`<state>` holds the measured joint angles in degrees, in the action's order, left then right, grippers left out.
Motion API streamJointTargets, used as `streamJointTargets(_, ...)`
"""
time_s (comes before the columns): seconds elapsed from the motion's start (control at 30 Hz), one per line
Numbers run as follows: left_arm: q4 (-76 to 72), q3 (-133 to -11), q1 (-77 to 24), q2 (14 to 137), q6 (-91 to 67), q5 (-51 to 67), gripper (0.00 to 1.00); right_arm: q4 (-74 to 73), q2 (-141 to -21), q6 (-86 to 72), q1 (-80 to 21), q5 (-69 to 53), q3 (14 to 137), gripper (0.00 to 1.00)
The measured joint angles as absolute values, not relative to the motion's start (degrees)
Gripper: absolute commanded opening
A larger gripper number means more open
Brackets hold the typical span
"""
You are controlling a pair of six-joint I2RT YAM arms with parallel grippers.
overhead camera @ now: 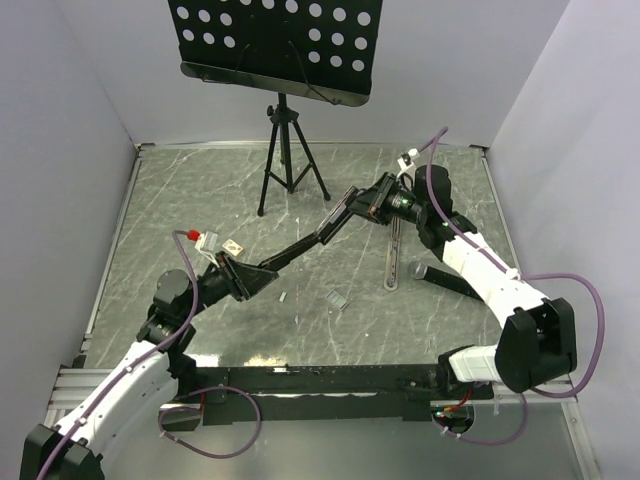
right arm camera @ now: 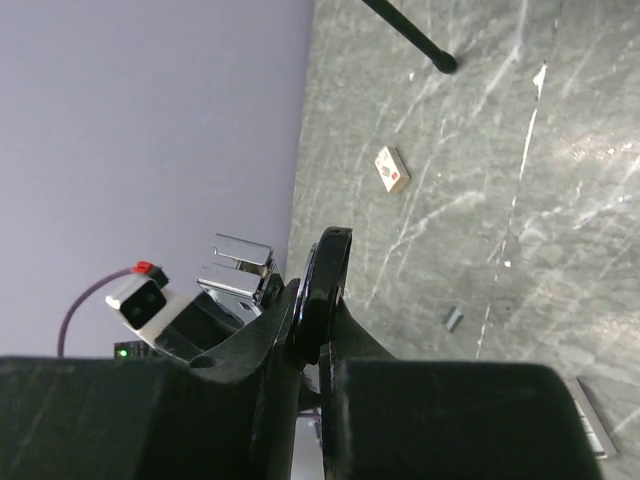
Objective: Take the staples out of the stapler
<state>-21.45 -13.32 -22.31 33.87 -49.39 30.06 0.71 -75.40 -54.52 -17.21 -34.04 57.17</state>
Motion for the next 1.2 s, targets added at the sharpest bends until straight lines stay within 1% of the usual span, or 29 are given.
streamJointTargets(0.03,-21.8,-13.3,-22.3,34.0,-49.8,29.8,0.34,1.2,-75.3,-54.8,-17.2,-34.0,57.2,0.0)
streamJointTargets(0.17,-23.3,-11.9,-22.8,33.9,-51.9,28.6,0.43,3.1,-74.8,-56.0,-17.1,-34.1,57.1,0.0)
streamJointTargets(0.2,-22.9,-11.4,-22.8,33.8,-52.4,28.3,0.46,4.5,-74.5,-56.0,-16.7,-33.9,57.2,0.0)
streamJointTargets(0.27,-21.2,-9.9,-22.7,34.0,-53.5,27.1,0.51,7.8,-73.6,-56.4,-14.6,-33.8,57.2,0.0)
streamJointTargets(0.43,-19.1,-9.6,-23.0,38.6,-53.9,27.0,0.58,18.3,-72.1,-59.6,-12.3,-34.5,56.7,0.0)
streamJointTargets(0.6,-16.3,-10.2,-23.3,39.8,-53.3,26.8,0.63,20.7,-71.9,-60.1,-12.4,-37.1,56.1,0.0)
streamJointTargets(0.73,-9.9,-14.8,-23.3,38.7,-50.5,25.7,0.68,20.7,-71.9,-59.1,-12.4,-39.6,55.9,0.0)
streamJointTargets(0.87,-1.9,-23.9,-23.3,38.1,-45.3,24.6,0.71,21.5,-72.0,-57.3,-12.4,-43.8,55.7,0.0)
streamJointTargets(0.93,1.3,-28.4,-23.3,38.5,-42.3,24.8,0.71,24.3,-72.1,-57.0,-12.5,-47.2,54.7,0.0)
streamJointTargets(1.07,5.5,-36.3,-23.3,41.5,-36.4,28.4,0.72,26.6,-73.2,-55.4,-13.0,-53.9,53.9,0.0)
streamJointTargets(1.2,6.3,-41.6,-23.3,47.1,-32.6,37.3,0.72,26.7,-73.9,-52.6,-14.8,-58.6,53.9,0.0)
